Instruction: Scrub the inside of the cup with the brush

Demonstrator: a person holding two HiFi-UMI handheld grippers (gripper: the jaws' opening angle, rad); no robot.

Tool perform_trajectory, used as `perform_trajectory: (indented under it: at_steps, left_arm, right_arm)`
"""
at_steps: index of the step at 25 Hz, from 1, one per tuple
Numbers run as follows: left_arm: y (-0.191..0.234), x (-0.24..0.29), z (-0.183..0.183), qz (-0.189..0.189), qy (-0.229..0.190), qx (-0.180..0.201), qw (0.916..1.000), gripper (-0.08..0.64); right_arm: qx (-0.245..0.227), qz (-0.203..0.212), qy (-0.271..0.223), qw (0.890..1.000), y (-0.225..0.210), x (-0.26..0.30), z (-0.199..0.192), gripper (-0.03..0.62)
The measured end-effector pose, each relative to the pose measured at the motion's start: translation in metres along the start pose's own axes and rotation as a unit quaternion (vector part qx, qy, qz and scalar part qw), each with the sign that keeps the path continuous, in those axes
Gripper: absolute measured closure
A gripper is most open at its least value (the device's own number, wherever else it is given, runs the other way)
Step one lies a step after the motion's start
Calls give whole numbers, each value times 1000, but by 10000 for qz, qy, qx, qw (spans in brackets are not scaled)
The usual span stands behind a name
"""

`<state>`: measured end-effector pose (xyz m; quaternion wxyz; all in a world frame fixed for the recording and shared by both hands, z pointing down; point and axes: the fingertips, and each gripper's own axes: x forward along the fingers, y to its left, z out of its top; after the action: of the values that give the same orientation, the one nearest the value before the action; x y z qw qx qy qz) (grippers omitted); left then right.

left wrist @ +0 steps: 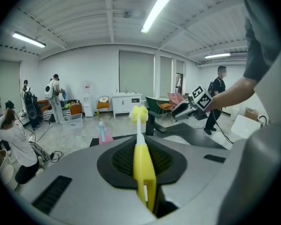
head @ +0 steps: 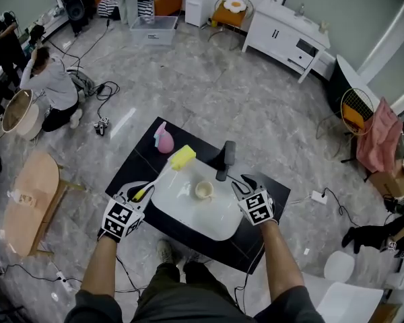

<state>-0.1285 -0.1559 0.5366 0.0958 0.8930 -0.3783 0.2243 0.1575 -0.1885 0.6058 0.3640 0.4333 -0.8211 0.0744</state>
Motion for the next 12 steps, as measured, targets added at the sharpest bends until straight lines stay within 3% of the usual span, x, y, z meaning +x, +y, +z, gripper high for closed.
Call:
perform_trajectory:
  at_steps: [10,12]
  left_arm:
    - [-5,-36,52,122,-460,121,9988,526]
    - [-7,-41,61,140,-554,135,9983,526]
  right_arm:
    - [-203,-580,-877,9942,-25,-72,86,490]
    - [-234,-732,-1059,9914,-27,-86,98,536]
